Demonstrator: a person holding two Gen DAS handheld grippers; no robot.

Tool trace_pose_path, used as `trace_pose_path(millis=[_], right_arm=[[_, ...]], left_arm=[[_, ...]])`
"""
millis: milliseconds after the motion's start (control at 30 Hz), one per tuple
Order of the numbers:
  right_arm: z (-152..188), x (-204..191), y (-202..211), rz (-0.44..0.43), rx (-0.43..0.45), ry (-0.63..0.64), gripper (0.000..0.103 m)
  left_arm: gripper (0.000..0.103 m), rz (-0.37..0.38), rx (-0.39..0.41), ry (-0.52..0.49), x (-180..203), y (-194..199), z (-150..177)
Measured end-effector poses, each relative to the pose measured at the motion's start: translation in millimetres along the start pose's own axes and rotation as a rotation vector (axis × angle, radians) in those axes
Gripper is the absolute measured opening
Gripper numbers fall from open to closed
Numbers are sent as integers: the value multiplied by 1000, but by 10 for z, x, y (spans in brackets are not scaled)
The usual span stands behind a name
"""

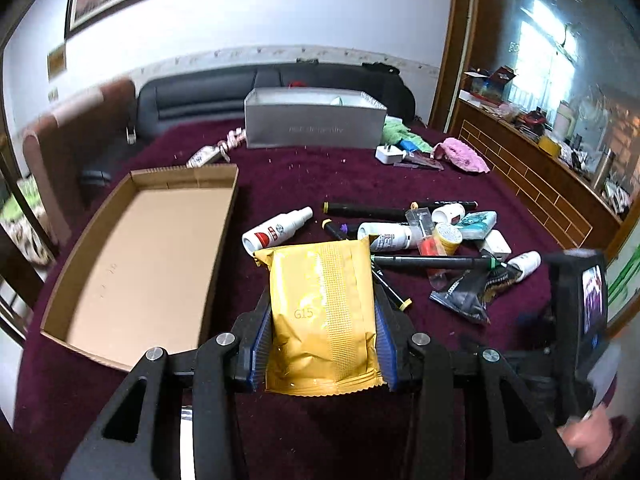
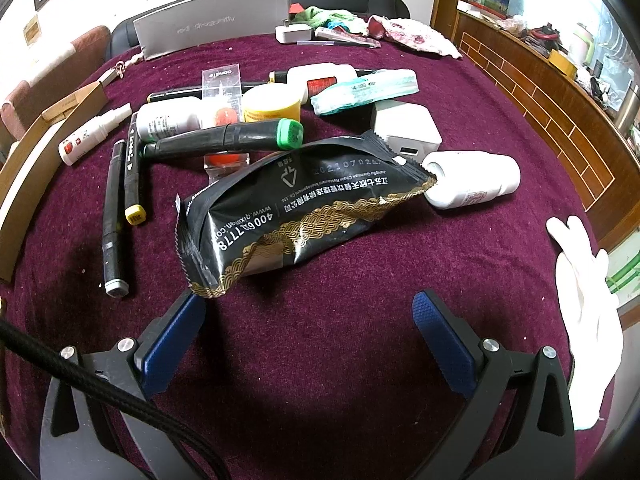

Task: Organize objects
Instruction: 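Grasp the yellow snack packet with the left gripper and lift it, then carry the yellow packet toward the tray with the left gripper while the right gripper grasps a black marker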

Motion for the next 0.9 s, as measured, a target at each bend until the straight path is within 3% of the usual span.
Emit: trace_pose_path(millis=[67,100,300,433,567,767,900], right_arm=[[13,23,20,-4,-28,-2,102],[9,56,72,8,-23,-10,94],[-263,125,835,24,148,-16,91],[-607,-133,1150,-77,205,28,91],[-863,-527,1053,-205,166,60,91],[-918,-975,701,-236,93,105,91],[-918,-1061,605,-250,68,119,85]], left_arm=[[39,1,11,-14,0,62,20],[39,-5,18,-23,-14,96,26],[39,16,17,-13,-77,183,40],[39,21,21,2,-170,237,19],[39,0,24,25,-348,270,-15],[39,-6,31,53,-587,292,-42],[39,26,18,114,-835,306,-81]])
Point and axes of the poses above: each gripper's, at about its wrist camera, not at the fingertips, and y roughly against the way its jaws point, x to its right, z to its underside, the point moved 9 cm from there along -y, roughly the way its jaws point, and after that the axes turned 12 degrees about y, right-handed, at the moved point
